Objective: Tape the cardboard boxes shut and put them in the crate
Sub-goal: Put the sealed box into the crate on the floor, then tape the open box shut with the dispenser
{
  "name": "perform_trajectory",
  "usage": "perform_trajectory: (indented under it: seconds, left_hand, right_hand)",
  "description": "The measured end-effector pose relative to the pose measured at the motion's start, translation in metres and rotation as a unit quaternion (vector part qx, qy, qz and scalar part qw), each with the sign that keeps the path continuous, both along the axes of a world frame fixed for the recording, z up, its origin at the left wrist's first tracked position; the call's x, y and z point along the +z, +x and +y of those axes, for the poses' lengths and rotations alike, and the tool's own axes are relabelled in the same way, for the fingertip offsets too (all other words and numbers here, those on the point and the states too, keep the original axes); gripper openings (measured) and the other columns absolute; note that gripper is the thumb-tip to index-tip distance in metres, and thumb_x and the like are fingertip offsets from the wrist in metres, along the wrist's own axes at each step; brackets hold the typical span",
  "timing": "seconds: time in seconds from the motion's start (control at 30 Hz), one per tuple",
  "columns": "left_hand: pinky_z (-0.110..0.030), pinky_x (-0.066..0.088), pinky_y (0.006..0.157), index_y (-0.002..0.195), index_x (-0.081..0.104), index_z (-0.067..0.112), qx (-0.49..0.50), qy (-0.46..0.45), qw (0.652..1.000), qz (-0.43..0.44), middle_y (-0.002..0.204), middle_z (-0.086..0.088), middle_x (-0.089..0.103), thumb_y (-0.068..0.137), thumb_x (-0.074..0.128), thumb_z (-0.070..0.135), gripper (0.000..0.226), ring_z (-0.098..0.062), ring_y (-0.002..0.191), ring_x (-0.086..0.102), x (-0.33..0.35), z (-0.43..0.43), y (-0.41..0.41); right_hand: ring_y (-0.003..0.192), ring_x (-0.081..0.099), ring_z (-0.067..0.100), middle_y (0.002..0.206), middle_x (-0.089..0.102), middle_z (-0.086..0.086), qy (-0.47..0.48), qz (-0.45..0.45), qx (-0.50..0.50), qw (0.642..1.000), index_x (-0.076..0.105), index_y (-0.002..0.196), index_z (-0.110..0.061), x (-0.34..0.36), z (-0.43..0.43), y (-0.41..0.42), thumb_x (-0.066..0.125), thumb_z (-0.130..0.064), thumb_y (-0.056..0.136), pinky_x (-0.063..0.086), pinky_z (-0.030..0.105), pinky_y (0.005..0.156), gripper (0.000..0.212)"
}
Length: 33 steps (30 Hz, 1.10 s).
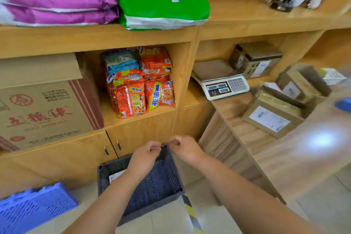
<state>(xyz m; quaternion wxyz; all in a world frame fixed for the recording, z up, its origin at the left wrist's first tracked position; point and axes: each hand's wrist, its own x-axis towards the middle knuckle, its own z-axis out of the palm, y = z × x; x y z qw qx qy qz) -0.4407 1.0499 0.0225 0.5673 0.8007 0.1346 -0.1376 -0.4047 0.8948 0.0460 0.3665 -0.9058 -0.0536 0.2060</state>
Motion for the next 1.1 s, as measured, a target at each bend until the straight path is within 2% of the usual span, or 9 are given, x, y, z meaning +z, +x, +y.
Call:
perform_trajectory:
  seconds: [0.07, 0.2, 0.3, 0.47, 0.73, 0.8, 0.9, 1.0, 1.1]
  left_hand:
    - [-0.031, 0.045, 0.090, 0.091, 0.058, 0.034, -0.008, 0.006, 1.000, 0.000, 0.106, 0.002, 0.066, 0.095, 0.048, 0.016, 0.020, -0.015, 0.099, 0.061, 0.003, -0.025, -0.004]
    - [-0.034, 0.046, 0.091, 0.089, 0.056, 0.034, -0.025, 0.013, 1.000, -0.007, 0.104, 0.004, 0.065, 0.095, 0.046, 0.015, 0.023, -0.015, 0.100, 0.060, 0.011, -0.096, -0.011]
    - [-0.037, 0.045, 0.096, 0.091, 0.059, 0.031, -0.034, 0.017, 0.999, -0.014, 0.104, 0.004, 0.066, 0.094, 0.048, 0.014, 0.021, -0.016, 0.101, 0.060, 0.014, -0.168, -0.018]
    - [-0.033, 0.046, 0.089, 0.090, 0.062, 0.031, -0.055, 0.011, 0.998, -0.023, 0.101, 0.005, 0.067, 0.093, 0.052, 0.015, 0.019, -0.014, 0.097, 0.061, 0.021, -0.300, -0.028]
    - [-0.036, 0.047, 0.092, 0.083, 0.060, 0.031, -0.109, -0.009, 0.993, -0.037, 0.092, 0.002, 0.070, 0.090, 0.053, 0.012, 0.021, -0.017, 0.094, 0.065, 0.032, -0.457, -0.029]
    - [-0.035, 0.047, 0.090, 0.082, 0.060, 0.031, -0.115, -0.011, 0.992, -0.042, 0.091, 0.005, 0.070, 0.086, 0.053, 0.018, 0.016, -0.016, 0.091, 0.065, 0.034, -0.484, -0.024]
    - [-0.034, 0.046, 0.089, 0.085, 0.060, 0.030, -0.127, -0.017, 0.991, -0.035, 0.091, 0.006, 0.069, 0.090, 0.051, 0.011, 0.022, -0.015, 0.089, 0.064, 0.031, -0.518, -0.008]
    - [-0.037, 0.047, 0.087, 0.087, 0.061, 0.031, -0.132, -0.020, 0.990, -0.038, 0.091, 0.006, 0.070, 0.090, 0.050, 0.011, 0.023, -0.012, 0.085, 0.064, 0.025, -0.549, 0.015]
    - [-0.040, 0.051, 0.088, 0.085, 0.062, 0.033, -0.121, -0.032, 0.992, -0.036, 0.088, 0.007, 0.070, 0.088, 0.050, 0.011, 0.025, -0.013, 0.085, 0.065, 0.018, -0.581, 0.045]
  right_hand:
    - [0.101, 0.060, 0.014, 0.113, 0.067, 0.005, -0.001, -0.003, -0.011, 1.000, 0.065, 0.116, -0.011, 0.002, -0.028, -0.010, 0.052, -0.016, 0.094, 0.039, 0.017, 0.078, 0.026]
    - [0.107, 0.060, 0.017, 0.114, 0.066, 0.006, 0.013, -0.014, -0.044, 0.999, 0.064, 0.119, -0.010, 0.006, -0.103, -0.029, 0.052, -0.015, 0.094, 0.041, 0.018, 0.085, 0.028]
    - [0.105, 0.060, 0.016, 0.115, 0.066, 0.006, 0.023, -0.027, -0.063, 0.997, 0.064, 0.119, -0.009, 0.004, -0.177, -0.045, 0.053, -0.014, 0.093, 0.040, 0.016, 0.086, 0.028]
    - [0.099, 0.062, 0.017, 0.109, 0.069, 0.008, 0.030, -0.045, -0.096, 0.994, 0.069, 0.109, -0.008, 0.005, -0.314, -0.066, 0.054, -0.009, 0.090, 0.043, 0.020, 0.087, 0.024]
    - [0.099, 0.057, 0.012, 0.112, 0.065, 0.004, 0.031, -0.044, -0.171, 0.984, 0.065, 0.116, -0.009, 0.014, -0.477, -0.081, 0.053, -0.010, 0.093, 0.038, 0.014, 0.077, 0.026]
    - [0.098, 0.055, 0.008, 0.108, 0.063, -0.002, 0.032, -0.046, -0.185, 0.981, 0.065, 0.116, -0.012, 0.015, -0.505, -0.079, 0.051, -0.013, 0.094, 0.038, 0.014, 0.075, 0.026]
    - [0.091, 0.053, 0.006, 0.097, 0.057, -0.009, 0.034, -0.040, -0.207, 0.977, 0.064, 0.117, -0.013, 0.014, -0.540, -0.071, 0.050, -0.013, 0.095, 0.038, 0.011, 0.067, 0.026]
    - [0.089, 0.054, 0.007, 0.100, 0.058, -0.007, 0.032, -0.030, -0.219, 0.975, 0.063, 0.118, -0.014, 0.012, -0.572, -0.056, 0.050, -0.015, 0.095, 0.037, 0.001, 0.058, 0.026]
    - [0.089, 0.056, 0.007, 0.101, 0.060, -0.005, 0.017, -0.025, -0.220, 0.975, 0.063, 0.117, -0.017, 0.012, -0.603, -0.031, 0.049, -0.018, 0.095, 0.039, 0.003, 0.058, 0.026]
